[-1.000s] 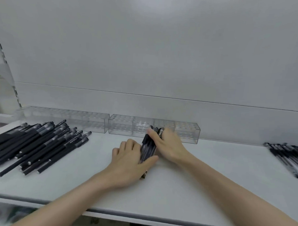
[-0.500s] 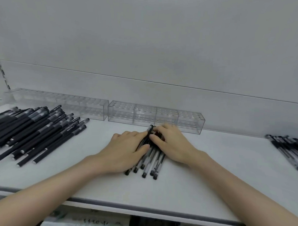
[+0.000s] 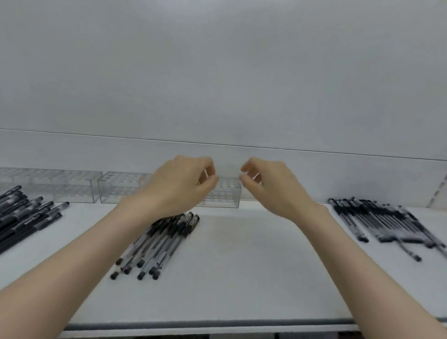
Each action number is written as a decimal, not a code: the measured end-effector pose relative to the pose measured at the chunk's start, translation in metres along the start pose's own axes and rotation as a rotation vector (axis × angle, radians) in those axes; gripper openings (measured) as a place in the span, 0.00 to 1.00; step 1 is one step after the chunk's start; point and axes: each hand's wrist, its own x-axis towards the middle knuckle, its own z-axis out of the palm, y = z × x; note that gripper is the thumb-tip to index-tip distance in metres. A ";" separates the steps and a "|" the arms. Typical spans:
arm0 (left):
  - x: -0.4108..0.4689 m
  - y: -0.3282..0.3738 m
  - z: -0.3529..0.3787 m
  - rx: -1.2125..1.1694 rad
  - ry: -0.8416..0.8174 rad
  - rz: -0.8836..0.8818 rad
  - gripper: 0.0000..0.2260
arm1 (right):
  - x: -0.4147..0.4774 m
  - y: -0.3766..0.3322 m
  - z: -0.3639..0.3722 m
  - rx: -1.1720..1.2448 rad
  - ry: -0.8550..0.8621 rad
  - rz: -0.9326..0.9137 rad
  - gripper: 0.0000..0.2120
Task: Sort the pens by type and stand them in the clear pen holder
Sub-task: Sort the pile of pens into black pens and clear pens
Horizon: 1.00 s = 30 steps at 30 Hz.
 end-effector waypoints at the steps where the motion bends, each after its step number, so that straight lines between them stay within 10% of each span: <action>1: 0.006 0.014 0.005 0.001 0.026 0.012 0.08 | -0.006 0.010 -0.010 0.005 0.012 0.015 0.12; 19: 0.073 0.241 0.184 -0.142 -0.098 -0.228 0.08 | -0.095 0.262 -0.127 -0.006 -0.146 0.071 0.11; 30: 0.116 0.273 0.252 0.079 -0.238 -0.421 0.41 | -0.071 0.334 -0.109 -0.049 -0.226 0.098 0.14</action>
